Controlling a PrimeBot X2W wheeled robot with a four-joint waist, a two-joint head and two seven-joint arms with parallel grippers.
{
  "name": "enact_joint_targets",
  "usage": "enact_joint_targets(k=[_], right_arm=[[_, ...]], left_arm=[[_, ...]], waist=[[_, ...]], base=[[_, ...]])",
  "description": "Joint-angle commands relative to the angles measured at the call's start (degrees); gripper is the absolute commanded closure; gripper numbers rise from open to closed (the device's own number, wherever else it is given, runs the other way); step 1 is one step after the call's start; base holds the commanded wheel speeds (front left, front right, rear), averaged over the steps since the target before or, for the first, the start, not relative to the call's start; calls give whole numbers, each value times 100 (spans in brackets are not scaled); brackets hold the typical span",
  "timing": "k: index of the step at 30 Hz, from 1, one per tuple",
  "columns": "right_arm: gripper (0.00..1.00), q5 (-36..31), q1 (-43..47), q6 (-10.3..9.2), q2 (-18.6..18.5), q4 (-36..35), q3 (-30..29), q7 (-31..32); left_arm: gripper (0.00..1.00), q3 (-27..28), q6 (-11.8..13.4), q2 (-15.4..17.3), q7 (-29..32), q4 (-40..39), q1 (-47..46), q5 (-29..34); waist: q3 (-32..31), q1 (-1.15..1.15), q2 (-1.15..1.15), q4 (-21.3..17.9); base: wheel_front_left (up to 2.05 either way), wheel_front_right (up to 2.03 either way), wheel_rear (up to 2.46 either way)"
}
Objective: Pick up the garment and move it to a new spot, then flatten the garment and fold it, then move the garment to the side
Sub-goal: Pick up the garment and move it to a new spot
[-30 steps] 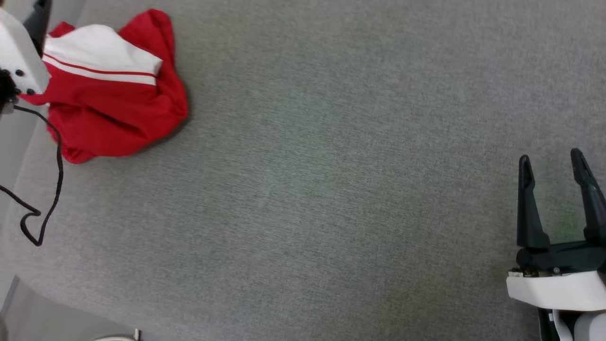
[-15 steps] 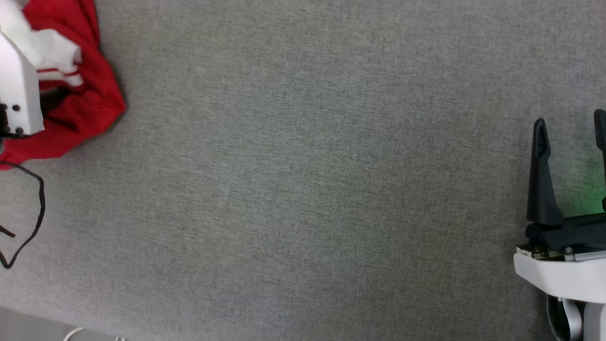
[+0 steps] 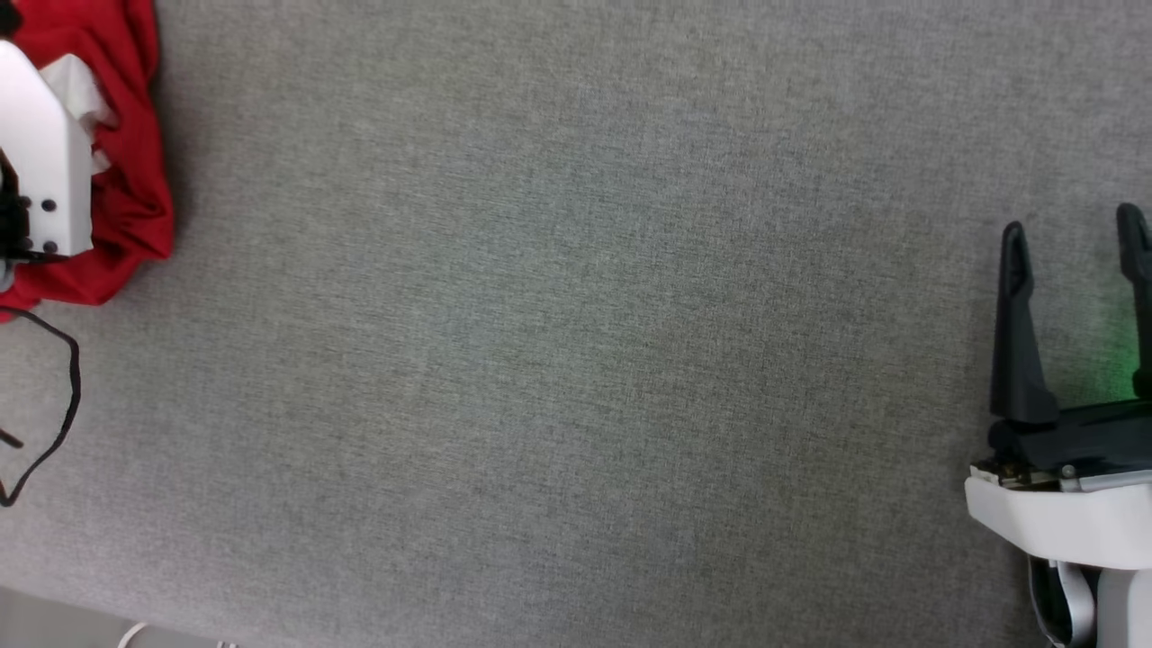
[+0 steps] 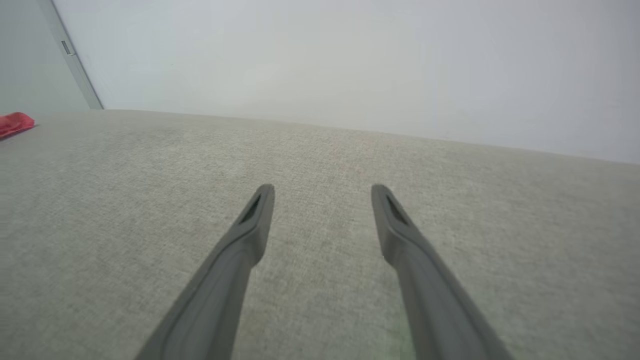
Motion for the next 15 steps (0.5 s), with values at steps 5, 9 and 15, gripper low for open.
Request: enact_joint_targets(k=[5, 9, 15], right_arm=[[0, 134, 62, -4, 8, 177, 30, -10], [0, 266, 192, -4, 8, 323, 52, -10], [0, 491, 338, -4, 9, 532, 121, -10]], left_arm=[[100, -344, -1, 227, -221, -65, -160, -103], [100, -713, -2, 408, -271, -404, -377, -52], [100, -1225, -2, 732, -258, -1164, -824, -41]], waist=[[-508, 0, 0, 8], [-953, 0, 0, 5], [-1524, 0, 0, -133]], base=[[0, 0, 0], [0, 0, 0], [0, 0, 0]])
